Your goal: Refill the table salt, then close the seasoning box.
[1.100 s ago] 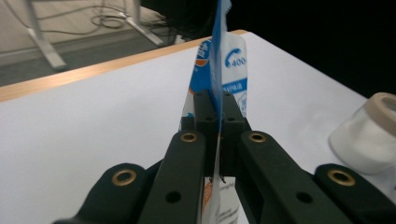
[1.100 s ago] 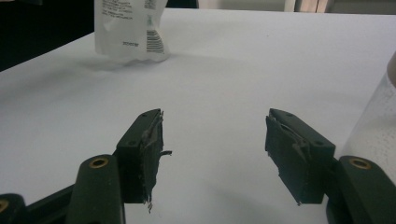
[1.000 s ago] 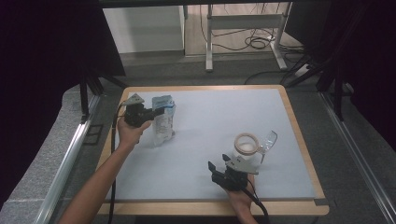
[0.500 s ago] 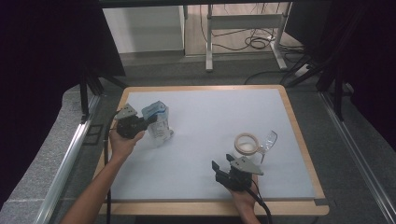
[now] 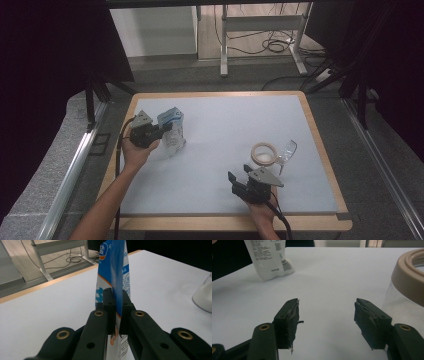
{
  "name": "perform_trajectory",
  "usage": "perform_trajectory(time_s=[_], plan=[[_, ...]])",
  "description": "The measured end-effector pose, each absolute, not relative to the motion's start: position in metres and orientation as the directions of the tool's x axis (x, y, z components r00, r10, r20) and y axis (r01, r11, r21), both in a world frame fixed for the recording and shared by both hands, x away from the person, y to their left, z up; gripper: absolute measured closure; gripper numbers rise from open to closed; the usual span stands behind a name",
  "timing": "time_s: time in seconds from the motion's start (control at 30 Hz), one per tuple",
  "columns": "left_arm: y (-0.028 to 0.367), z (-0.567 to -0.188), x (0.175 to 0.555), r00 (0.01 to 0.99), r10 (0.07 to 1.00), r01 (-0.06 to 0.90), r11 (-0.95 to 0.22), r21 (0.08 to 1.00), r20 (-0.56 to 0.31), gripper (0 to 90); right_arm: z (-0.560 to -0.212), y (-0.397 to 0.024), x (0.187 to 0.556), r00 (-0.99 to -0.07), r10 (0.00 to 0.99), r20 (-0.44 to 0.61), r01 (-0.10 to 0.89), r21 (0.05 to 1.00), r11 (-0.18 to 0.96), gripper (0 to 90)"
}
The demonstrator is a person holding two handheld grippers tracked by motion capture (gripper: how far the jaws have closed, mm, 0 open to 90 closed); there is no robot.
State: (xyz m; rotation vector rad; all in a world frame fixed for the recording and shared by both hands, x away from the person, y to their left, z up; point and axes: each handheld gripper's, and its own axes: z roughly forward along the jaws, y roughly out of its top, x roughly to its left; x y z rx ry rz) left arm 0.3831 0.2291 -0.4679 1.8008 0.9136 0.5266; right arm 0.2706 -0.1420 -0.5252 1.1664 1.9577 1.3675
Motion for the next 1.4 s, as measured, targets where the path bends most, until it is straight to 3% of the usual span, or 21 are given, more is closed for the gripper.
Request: perform_trajectory(time_s=[0.53,1.0,1.17,1.4], plan=[[0.231,-0.469,0.384,0.618,0.782,0.361,-0.190,0.913,-0.082,86.5,-0.518,-0.152,0.270,-0.518,0.851,0.083,0.354,0.927,0.125,37.3],[0.231,-0.469,0.383,0.630,0.770,0.373,-0.183,0.910,-0.103,89.4,-0.504,-0.202,0.233,-0.536,0.844,-0.032,0.260,0.944,0.201,38.4],[0.232,-0.469,0.384,0.634,0.766,0.373,-0.183,0.910,-0.106,89.9,-0.487,-0.234,0.217,-0.490,0.870,-0.063,0.209,0.960,0.188,50.9],[0.231,-0.469,0.383,0.636,0.764,0.377,-0.186,0.907,-0.108,90.0,-0.474,-0.278,0.227,-0.427,0.904,-0.023,0.233,0.963,0.134,81.2]])
